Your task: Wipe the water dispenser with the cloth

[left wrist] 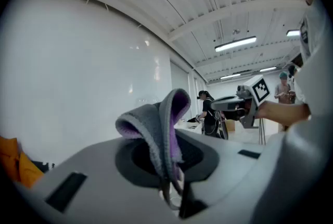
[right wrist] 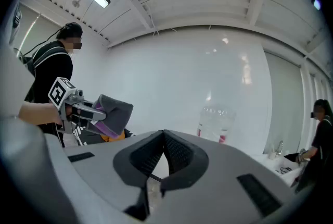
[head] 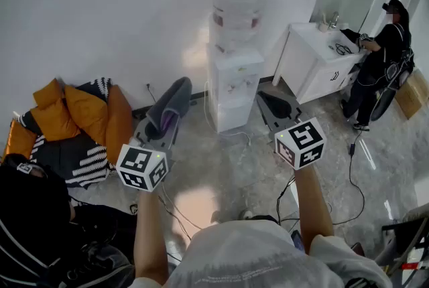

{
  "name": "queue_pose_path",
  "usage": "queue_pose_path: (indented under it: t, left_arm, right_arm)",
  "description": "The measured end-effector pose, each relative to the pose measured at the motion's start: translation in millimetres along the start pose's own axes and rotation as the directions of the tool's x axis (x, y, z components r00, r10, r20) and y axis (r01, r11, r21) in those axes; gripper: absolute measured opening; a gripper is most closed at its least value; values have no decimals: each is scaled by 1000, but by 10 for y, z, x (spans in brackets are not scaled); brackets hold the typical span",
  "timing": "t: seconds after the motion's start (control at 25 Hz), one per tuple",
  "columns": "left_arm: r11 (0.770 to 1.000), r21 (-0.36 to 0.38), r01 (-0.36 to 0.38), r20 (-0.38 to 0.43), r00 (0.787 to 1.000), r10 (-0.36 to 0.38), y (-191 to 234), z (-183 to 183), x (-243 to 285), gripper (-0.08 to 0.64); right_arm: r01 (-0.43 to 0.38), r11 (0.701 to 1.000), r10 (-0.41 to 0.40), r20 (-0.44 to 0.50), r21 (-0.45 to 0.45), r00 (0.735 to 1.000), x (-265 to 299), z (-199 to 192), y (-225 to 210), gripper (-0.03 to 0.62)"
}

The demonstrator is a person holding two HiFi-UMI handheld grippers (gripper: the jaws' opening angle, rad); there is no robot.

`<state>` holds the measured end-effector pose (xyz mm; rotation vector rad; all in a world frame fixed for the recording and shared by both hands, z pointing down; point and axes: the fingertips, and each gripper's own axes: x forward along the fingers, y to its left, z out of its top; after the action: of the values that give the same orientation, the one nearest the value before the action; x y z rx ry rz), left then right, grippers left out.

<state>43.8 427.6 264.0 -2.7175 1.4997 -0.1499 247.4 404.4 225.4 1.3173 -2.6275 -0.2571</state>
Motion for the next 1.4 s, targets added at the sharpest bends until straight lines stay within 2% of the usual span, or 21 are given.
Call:
queue_pose_path:
  t: [0.28, 0.48, 0.6, 0.84, 0.96, 1.12, 1.4]
  left_arm:
    - [1000, 29, -3, -12, 1000, 3, 127, -120, -86, 58]
    - [999, 44, -13, -26, 1000, 14, 210, -231, -92, 58]
    - [999, 34, -27, -44, 999, 28, 317, -327, -44, 58]
    - [998, 37, -57, -91, 994, 60, 574, -510, 160, 58]
    - [996, 50, -72, -112, 991, 78, 751, -561, 350, 58]
    - [993, 56, -104, -137, 984, 111, 1083, -610, 734, 60]
    - [990, 34, -137, -155, 978, 141, 1701, -619, 1766, 60]
  right_arm:
    - [45, 999, -45, 6, 2, 999, 19, -27, 111, 15]
    - [94, 995, -94, -11, 16, 996, 108, -100, 5, 15]
    - [81, 996, -81, 9, 50, 997, 221, -114, -24, 15]
    - [32, 999, -32, -9, 34, 999, 627, -259, -151, 15]
    - [26, 1000, -26, -24, 11, 999, 920, -361, -308, 15]
    - [-2, 999, 3, -23, 42, 1000, 1449, -494, -586, 15]
    - [-72, 997, 73, -20, 20, 997, 2478, -629, -1179, 15]
